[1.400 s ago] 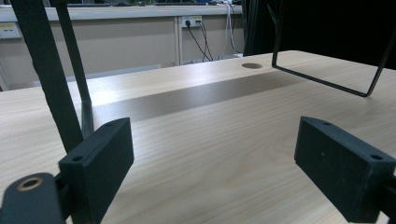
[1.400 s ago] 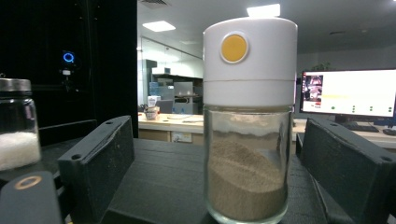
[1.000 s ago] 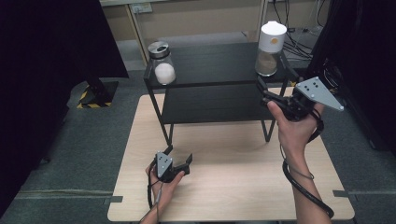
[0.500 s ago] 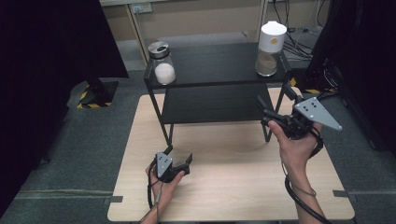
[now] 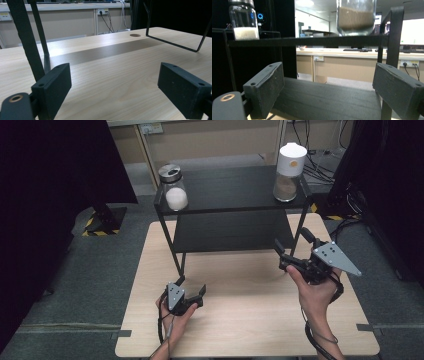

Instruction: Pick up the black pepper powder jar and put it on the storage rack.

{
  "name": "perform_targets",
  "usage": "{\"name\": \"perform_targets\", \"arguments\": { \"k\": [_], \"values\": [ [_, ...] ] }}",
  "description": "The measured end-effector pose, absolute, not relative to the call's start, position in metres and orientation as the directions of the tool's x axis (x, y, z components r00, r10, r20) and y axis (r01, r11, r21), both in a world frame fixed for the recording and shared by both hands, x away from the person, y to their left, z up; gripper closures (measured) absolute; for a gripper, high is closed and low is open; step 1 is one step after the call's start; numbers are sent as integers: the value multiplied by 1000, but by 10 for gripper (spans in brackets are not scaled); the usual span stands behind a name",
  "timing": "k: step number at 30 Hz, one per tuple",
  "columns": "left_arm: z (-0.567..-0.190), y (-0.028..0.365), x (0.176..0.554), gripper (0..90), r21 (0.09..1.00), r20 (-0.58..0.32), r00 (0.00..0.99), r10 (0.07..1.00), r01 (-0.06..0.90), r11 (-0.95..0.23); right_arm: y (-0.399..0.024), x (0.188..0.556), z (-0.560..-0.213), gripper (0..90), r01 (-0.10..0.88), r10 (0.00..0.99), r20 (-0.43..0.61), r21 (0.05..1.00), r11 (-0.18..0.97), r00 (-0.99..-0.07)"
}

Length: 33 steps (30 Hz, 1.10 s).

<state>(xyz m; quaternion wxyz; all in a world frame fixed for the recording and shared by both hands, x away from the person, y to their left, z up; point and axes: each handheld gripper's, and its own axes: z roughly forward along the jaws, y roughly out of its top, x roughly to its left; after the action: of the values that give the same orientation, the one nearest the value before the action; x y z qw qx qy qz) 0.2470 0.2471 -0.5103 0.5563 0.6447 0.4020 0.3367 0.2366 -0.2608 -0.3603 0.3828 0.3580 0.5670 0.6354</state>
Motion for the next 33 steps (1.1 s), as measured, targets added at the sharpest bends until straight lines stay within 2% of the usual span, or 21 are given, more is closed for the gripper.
{"name": "perform_targets", "arguments": {
  "k": [25,33],
  "values": [
    [-511,247,246,112,988,-13,448,894,141,-56,-275,225,-408,107,33,896,70,998,-62,-438],
    [-511,246,247,112,988,-13,448,894,141,-56,-277,224,-428,109,100,895,81,994,-41,-439]
  ]
}}
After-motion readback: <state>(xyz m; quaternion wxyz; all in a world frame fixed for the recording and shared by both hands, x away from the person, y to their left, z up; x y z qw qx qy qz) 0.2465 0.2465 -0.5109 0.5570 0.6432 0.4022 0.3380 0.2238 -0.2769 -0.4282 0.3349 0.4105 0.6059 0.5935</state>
